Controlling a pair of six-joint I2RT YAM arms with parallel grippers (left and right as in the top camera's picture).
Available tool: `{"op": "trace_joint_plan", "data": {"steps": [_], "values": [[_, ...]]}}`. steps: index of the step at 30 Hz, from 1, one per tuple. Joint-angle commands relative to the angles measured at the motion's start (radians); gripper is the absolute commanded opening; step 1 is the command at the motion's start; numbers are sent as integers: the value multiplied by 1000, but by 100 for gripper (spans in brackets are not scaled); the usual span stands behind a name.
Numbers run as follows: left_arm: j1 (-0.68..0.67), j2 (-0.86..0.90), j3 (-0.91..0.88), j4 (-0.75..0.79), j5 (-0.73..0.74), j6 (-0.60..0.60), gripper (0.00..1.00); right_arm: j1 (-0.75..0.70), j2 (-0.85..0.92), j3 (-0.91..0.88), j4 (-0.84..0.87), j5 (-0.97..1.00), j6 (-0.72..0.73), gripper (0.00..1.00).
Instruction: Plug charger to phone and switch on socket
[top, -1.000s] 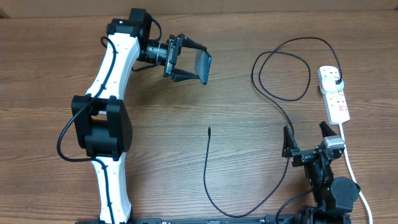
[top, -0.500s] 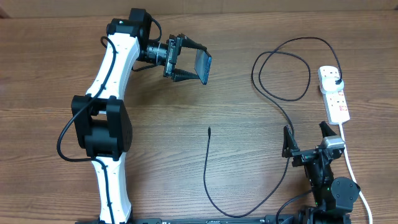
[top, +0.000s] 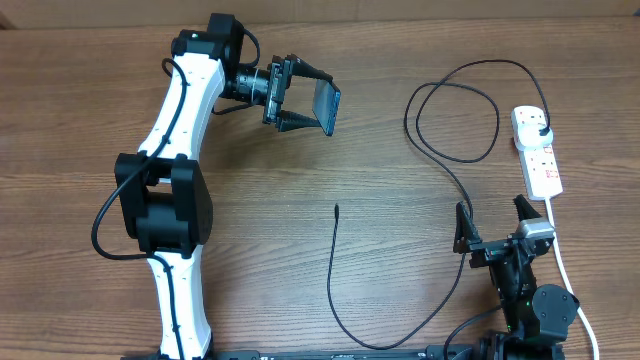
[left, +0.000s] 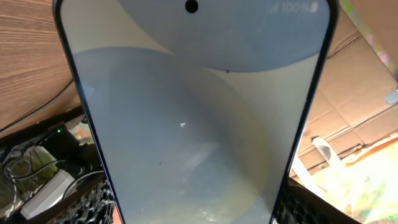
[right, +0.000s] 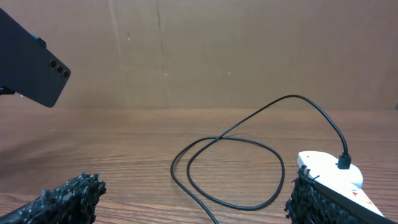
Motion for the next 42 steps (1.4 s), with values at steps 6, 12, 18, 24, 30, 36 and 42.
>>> {"op": "trace_joint_plan", "data": {"steps": [6,12,18,24,30,36,42], "values": [[-13,-41,27,0,22,8,4,7,-8,-11,6,10,3,100],[-13,-41,27,0,17,8,4,7,-8,-11,6,10,3,100],[-13,-41,27,0,-110,-24,4,7,-8,-11,6,10,4,100],[-13,-41,27,0,-298,-67,4,7,-8,-11,18,10,4,100],[-13,-41,27,0,-399,-93,4,7,-8,-11,86,10,4,100],[-12,-41,27,1,-552,-139,4,7,-8,-10,166,7,4,100],[-12,-41,27,9,-554,-139,4,6,-8,10,182,10,97,100]]}}
